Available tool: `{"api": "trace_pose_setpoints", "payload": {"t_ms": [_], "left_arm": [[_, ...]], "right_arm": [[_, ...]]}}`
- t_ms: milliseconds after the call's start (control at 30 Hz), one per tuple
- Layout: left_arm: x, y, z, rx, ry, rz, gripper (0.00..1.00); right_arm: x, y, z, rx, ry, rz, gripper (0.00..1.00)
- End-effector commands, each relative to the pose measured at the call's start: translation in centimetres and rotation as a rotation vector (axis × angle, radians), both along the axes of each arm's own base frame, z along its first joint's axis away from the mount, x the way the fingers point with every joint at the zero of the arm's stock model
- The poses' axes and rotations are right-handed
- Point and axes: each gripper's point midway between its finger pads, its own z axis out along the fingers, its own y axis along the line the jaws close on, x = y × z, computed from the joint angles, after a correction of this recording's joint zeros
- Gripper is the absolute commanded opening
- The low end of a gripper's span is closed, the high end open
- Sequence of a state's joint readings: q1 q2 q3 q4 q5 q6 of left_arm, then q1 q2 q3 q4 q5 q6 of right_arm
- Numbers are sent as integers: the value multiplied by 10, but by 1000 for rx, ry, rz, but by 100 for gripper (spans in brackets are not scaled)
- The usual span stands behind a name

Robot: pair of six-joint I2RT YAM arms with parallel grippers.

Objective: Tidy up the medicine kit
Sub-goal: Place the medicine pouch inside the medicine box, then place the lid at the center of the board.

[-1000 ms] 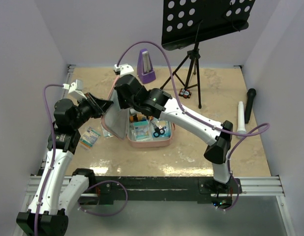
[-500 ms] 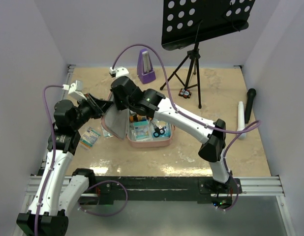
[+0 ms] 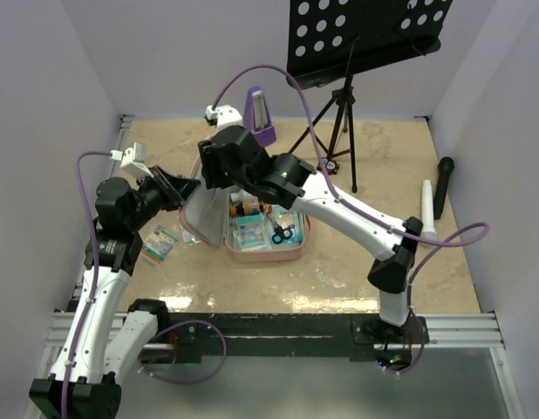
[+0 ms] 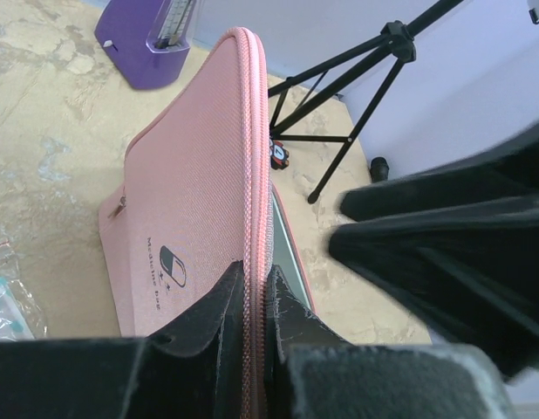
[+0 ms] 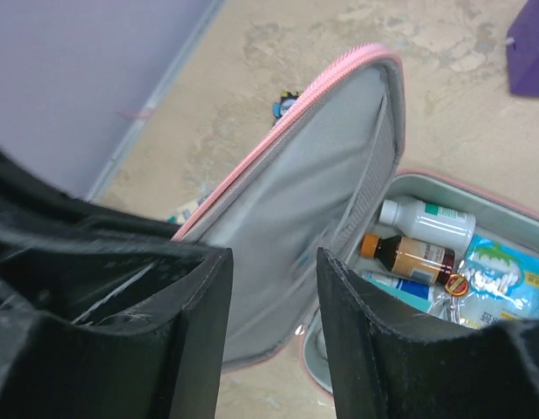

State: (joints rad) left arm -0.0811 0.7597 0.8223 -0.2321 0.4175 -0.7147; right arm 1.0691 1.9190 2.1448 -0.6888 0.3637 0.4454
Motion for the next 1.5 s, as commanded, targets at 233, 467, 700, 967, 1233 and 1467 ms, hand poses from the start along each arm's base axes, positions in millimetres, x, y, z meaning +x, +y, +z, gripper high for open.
{"api": "trace_pose_setpoints", "payload": {"t_ms": [233,467,700,967,1233,1467], "left_arm": [[-1,-7,13,-1,-52,-44,0],[2,-7,33,-19,-99,-33,0],[6,-2,32,-26,-100,4,0],[4,2,33,-12,-100,22,0],[5,34,7,88,7,197,0],[5,69,-20,189,85,375,0]], "right_arm": [[-15,-34,21,65,-74,-15,11],[-58,-43,12,243,-118,166,22],[-89,-59,-67,213,-19,187,37],[-76,-92,-122,83,10,23,52],[-66,-88,-130,54,3,-9,53],[-59,-92,-163,-59,11,-34,54]]}}
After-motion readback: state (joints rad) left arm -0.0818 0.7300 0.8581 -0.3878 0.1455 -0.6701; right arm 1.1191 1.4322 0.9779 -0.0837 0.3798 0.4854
